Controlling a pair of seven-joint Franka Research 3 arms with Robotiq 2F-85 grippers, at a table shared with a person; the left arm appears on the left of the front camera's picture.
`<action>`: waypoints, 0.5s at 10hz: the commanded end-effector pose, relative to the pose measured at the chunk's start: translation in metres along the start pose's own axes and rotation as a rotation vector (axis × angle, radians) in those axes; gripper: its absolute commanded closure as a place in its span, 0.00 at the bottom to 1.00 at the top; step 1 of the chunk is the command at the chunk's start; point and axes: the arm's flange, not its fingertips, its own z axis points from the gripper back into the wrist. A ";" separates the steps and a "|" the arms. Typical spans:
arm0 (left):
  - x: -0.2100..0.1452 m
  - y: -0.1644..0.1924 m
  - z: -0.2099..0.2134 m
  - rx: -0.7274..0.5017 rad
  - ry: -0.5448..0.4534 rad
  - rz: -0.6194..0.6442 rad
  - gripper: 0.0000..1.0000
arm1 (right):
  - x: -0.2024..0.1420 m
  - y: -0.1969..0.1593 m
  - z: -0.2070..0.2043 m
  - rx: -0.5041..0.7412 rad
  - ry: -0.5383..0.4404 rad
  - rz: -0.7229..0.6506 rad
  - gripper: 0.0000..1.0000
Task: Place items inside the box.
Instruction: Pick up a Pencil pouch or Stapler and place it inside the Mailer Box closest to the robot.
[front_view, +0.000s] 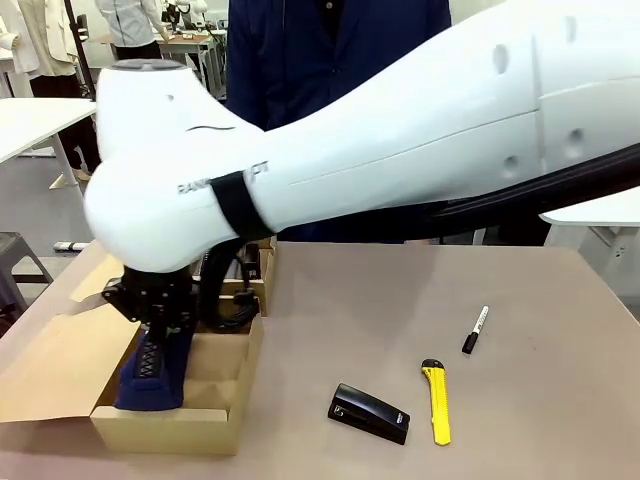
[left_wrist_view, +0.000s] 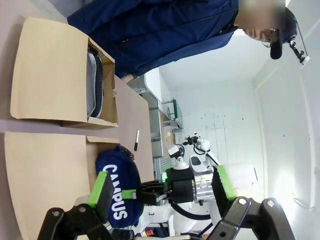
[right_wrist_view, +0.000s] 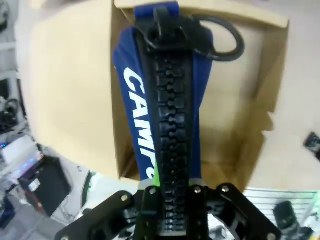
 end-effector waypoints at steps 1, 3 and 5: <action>-0.002 -0.002 0.000 -0.011 0.004 -0.018 0.00 | 0.003 0.026 0.003 -0.032 -0.043 -0.086 0.93; -0.002 -0.002 0.000 -0.011 0.004 -0.018 0.00 | 0.003 0.028 -0.011 -0.068 -0.084 -0.127 0.93; -0.002 -0.002 0.000 -0.011 0.004 -0.018 0.00 | 0.014 0.020 -0.027 -0.094 -0.062 -0.164 0.93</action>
